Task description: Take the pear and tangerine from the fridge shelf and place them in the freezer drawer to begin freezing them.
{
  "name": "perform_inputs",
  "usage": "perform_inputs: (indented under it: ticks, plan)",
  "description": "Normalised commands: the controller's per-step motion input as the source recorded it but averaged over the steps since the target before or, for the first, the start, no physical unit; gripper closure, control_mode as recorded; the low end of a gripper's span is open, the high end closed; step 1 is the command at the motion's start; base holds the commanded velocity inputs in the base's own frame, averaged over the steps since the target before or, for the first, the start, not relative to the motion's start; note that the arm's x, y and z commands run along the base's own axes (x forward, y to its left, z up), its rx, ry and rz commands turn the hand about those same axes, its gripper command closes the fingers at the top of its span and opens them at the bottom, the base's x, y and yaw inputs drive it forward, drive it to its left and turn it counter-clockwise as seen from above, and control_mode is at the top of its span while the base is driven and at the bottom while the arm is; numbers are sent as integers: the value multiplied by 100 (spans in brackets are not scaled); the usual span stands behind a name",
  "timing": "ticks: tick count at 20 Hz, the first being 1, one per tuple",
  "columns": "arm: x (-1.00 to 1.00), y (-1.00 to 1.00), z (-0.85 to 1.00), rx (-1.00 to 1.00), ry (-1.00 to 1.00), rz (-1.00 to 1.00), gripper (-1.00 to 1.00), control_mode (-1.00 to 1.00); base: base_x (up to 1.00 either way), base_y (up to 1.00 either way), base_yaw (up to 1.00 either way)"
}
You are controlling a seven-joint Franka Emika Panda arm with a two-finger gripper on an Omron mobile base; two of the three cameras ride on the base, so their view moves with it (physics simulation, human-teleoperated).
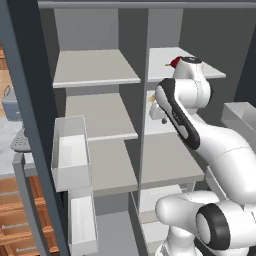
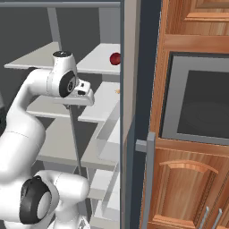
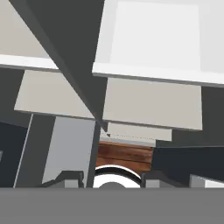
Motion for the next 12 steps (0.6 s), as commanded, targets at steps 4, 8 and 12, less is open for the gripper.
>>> perform_inputs:
  ticks: [4,8,12]
  plan:
    - [-32,0,-3,0,-4,0,-100,-100,0,0,0]
    - [-74,-35,-58,2,-9,-3,-100,-100,0,0,0]
    - [-26,-87,-67,0,6,-12,-100,-100,0,0,0]
